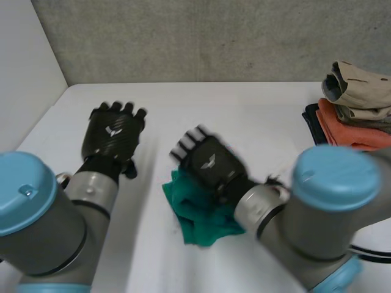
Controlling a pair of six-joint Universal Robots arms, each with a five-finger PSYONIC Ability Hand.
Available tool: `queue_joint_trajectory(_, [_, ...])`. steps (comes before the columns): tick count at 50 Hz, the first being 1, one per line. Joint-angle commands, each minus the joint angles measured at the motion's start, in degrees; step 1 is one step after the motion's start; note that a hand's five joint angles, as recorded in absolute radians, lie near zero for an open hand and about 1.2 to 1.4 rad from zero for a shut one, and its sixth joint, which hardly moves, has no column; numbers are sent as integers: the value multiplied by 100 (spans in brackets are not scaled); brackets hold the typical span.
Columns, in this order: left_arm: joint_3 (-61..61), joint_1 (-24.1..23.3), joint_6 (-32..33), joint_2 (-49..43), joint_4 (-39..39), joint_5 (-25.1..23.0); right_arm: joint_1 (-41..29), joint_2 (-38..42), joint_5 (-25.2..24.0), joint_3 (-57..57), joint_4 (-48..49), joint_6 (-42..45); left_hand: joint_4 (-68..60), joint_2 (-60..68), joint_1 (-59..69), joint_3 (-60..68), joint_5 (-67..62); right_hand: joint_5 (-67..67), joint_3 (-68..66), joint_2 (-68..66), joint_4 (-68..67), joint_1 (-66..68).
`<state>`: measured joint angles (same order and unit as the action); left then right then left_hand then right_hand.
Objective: Fold the laundry.
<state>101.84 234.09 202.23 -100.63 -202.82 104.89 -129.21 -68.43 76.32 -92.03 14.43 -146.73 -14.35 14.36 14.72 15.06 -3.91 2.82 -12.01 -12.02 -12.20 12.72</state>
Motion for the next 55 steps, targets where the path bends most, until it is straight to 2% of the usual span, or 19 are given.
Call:
queue_joint_trajectory(1, [-1086, -635, -508, -746, -153, -170, 914, -496, 41, 62, -589, -2333, 27, -28, -64, -97, -17, -282, 201, 202, 220, -272])
queue_joint_trajectory(2, [-1366, -775, -596, -1017, -109, -170, 1176, -478, 33, 228, -982, -2517, 27, -28, -64, -97, -17, -282, 201, 202, 220, -272])
queue_joint_trajectory(6, [-1876, -1031, -658, -1624, 197, -161, 1380, -268, 6, 572, -1487, -2510, 43, -44, -81, -114, 0, -282, 201, 202, 220, -272])
queue_joint_trajectory(11, [-2414, -1032, -667, -2337, 751, -47, 1380, 574, -3, 1177, -1987, -2510, 44, -45, -81, -114, 0, -282, 201, 202, 220, -272])
queue_joint_trajectory(18, [-2468, -1014, -737, -2830, 1472, 234, 1381, 1068, -82, 1478, -2366, -2492, 27, -28, -64, -97, -17, -282, 201, 202, 220, -272])
queue_joint_trajectory(24, [-2020, -1067, -965, -2742, 1587, 374, 1354, 1209, -82, 1557, -2366, -2273, 27, -28, -64, -97, -17, -282, 201, 202, 220, -272])
queue_joint_trajectory(29, [-1659, -1093, -1212, -2497, 1588, 725, 1196, 1376, -21, 1566, -2375, -1974, 27, -28, -64, -97, -17, -282, 201, 202, 220, -272])
queue_joint_trajectory(40, [-1562, -1164, -1203, -2391, 1579, 972, 985, 1622, 146, 1452, -2208, -1543, 27, -28, -64, -97, -17, -282, 201, 202, 220, -272])
queue_joint_trajectory(47, [-1597, -1085, -1150, -2022, 1579, 964, 1003, 1254, 621, 1294, -1822, -1543, 27, -28, -64, -97, -17, -282, 201, 202, 220, -272])
queue_joint_trajectory(55, [-1746, -883, -1142, -1565, 1561, 727, 950, 541, 683, 1179, -1821, -1780, 44, -45, -81, -114, 0, -282, 201, 202, 220, -272])
